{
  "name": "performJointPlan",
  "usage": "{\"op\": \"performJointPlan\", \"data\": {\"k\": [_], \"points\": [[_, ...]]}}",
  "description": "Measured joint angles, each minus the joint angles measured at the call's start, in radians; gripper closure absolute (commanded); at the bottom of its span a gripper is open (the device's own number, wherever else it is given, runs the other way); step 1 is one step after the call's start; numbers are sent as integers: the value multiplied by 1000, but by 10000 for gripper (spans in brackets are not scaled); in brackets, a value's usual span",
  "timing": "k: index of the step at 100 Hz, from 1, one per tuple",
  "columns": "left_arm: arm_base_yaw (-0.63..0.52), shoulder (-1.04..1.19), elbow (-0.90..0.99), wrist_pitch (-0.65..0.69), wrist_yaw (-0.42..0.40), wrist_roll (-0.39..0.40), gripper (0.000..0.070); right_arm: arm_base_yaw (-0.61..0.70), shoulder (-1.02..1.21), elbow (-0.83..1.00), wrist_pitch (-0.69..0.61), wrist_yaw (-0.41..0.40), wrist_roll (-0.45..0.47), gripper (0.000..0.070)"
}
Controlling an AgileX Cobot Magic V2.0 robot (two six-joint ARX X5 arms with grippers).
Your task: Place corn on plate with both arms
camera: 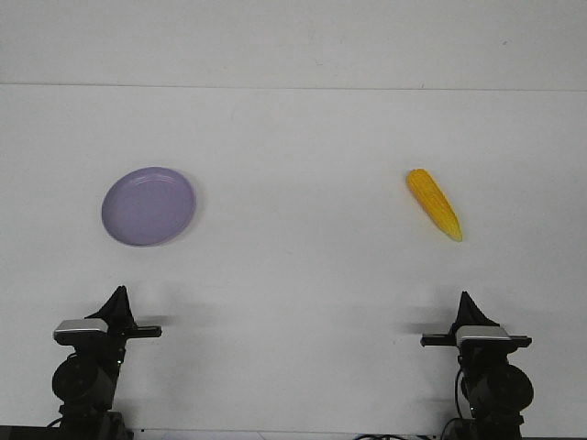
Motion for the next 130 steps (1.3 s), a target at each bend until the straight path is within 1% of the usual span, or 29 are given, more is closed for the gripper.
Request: {"op": "performJointPlan", "data": {"k": [47,65,74,93,98,104,107,109,116,119,122,130], "points": [[0,0,0,0,0,4,684,0,0,0,0,0,0,698],[0,0,0,0,0,-87,684,0,0,0,1,0,0,698],[0,0,0,5,0,-120,685,0,0,0,1,0,0,698],[0,1,7,82,-1,-196,690,0,0,0,1,0,0,698],[0,18,32,72,-17,-211,690,0,0,0,2,0,0,698],[0,60,98,52,-56,-222,688,0,0,0,1,0,0,698],[0,88,138,52,-77,-224,666,0,0,0,2,0,0,698],[0,109,169,52,-88,-224,623,0,0,0,2,0,0,698],[0,188,282,55,-105,-222,365,0,0,0,2,0,0,698],[0,229,329,53,-106,-218,277,0,0,0,2,0,0,698],[0,273,373,51,-106,-214,248,0,0,0,2,0,0,698],[1,403,475,7,-113,-194,247,0,0,0,2,0,0,698]]}}
